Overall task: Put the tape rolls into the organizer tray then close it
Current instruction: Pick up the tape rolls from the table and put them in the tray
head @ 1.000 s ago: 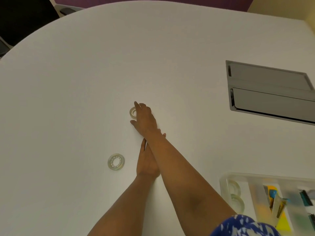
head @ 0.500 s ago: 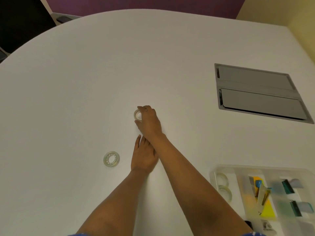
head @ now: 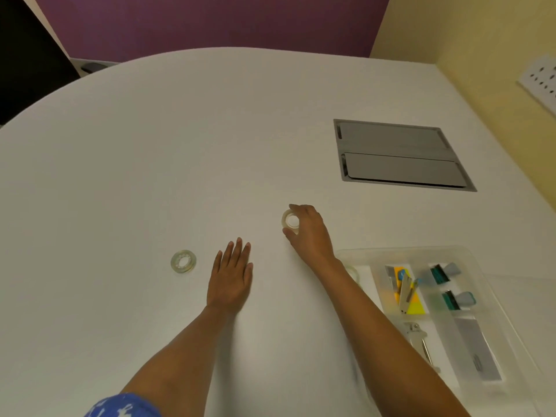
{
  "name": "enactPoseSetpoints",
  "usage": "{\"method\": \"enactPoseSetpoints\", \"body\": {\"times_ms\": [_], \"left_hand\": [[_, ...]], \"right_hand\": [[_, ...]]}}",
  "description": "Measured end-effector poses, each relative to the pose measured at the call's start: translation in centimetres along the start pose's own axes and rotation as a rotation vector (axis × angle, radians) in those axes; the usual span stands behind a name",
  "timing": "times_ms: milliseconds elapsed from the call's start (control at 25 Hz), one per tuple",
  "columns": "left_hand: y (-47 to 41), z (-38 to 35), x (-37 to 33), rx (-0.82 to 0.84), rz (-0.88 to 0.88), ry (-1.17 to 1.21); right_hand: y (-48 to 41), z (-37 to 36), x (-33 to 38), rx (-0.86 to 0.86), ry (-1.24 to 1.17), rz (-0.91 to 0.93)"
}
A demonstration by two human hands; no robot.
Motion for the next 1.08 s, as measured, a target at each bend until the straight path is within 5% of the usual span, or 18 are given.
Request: {"method": "enactPoseSetpoints", "body": {"times_ms": [600,1080], "left_hand": [[8.6,-1.4,-0.6,0.018,0.02,0.055],[10.7,-1.5,-0.6,0.018,0.041,0.036]], "right_hand": [[11.1,4.9,-8.2,-0.203,-0.064,-0.31],[11.6,3.4,-10.9,-0.053,0.001,-0.443]]}}
Point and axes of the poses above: each hand's wrist, its own y-axis away from the middle knuckle, its own z-axis out of the back of the hand, x = y × z, the point moved 5 cm from there along -y, towards the middle knuckle, and after that the axes turned 4 degrees about x, right-handed, at the moved point
